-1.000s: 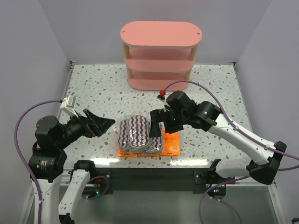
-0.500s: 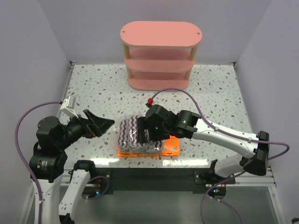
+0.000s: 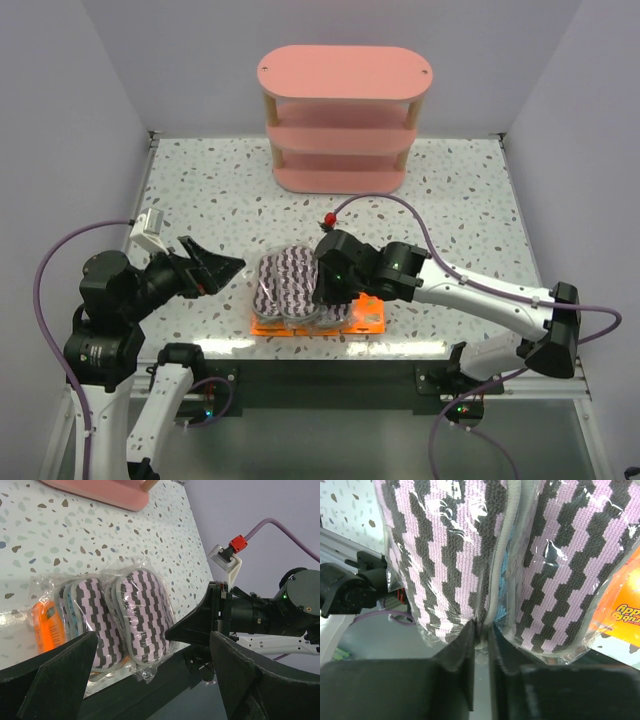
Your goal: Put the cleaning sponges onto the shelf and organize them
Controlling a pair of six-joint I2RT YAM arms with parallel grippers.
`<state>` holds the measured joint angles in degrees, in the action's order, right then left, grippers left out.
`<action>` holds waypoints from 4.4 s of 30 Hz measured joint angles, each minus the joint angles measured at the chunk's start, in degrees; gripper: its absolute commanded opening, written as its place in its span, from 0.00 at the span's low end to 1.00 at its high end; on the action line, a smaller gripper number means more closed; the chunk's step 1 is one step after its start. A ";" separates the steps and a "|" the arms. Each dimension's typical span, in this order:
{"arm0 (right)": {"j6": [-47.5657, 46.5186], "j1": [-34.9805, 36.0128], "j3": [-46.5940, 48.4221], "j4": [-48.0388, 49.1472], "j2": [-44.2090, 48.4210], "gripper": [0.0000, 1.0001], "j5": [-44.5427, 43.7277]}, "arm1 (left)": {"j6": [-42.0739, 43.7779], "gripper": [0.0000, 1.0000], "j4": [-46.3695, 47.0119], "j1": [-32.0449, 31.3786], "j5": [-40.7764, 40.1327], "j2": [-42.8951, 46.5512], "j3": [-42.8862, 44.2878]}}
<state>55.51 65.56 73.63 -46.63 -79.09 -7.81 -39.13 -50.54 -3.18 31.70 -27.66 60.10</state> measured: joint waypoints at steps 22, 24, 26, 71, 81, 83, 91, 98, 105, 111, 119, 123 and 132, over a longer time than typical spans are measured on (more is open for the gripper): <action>-11.43 -32.52 37.11 -9.90 -1.36 0.00 14.99 | -0.02 1.00 0.26 0.00 0.57 -1.36 0.00; -13.31 -38.14 51.41 -11.37 -9.22 0.00 18.23 | -0.02 1.00 0.28 0.00 0.70 -1.55 0.00; -14.43 -43.17 64.48 -11.89 -16.87 0.00 22.03 | 0.00 1.00 0.26 0.00 0.85 -1.92 0.07; -12.50 -65.92 75.54 3.93 -42.66 0.42 42.73 | 3.02 1.00 0.24 0.00 1.27 -3.08 -0.46; -9.40 -68.26 75.38 8.46 -42.18 0.75 41.77 | 2.95 1.00 0.22 0.00 1.31 -3.02 -0.85; -9.09 -69.05 73.37 8.85 -40.11 0.75 41.20 | 2.93 1.00 0.22 0.00 1.29 -2.82 -0.85; -17.18 -67.56 50.53 1.88 -15.47 0.76 37.70 | 2.97 1.00 -0.24 0.00 -2.14 -2.69 -2.40; -23.98 -52.76 17.35 -3.98 15.08 0.77 33.70 | 6.01 0.99 -1.25 -0.02 -3.65 -7.58 -10.75; -26.53 -49.24 -3.17 -10.91 26.47 0.77 31.23 | 8.31 1.00 -1.05 -1.27 -1.11 -7.48 -19.08; -27.08 -49.05 -11.08 -13.29 30.45 0.77 31.34 | 8.33 0.99 1.25 -2.78 2.62 -6.88 -24.79; -27.17 -49.05 -14.64 -13.16 31.82 0.77 31.52 | 8.39 0.79 6.58 -4.31 3.72 -13.42 -25.62; -27.21 -48.94 -15.56 -13.00 31.80 0.77 31.54 | 8.37 0.63 9.84 -4.59 4.39 -16.65 -25.92; -27.21 -48.94 -16.15 -12.46 30.71 0.76 31.80 | 8.00 0.23 14.10 -8.04 6.67 -17.84 -26.27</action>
<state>28.29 16.62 57.47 -59.09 -48.38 23.99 -31.14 -36.45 -11.22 38.37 -45.50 33.82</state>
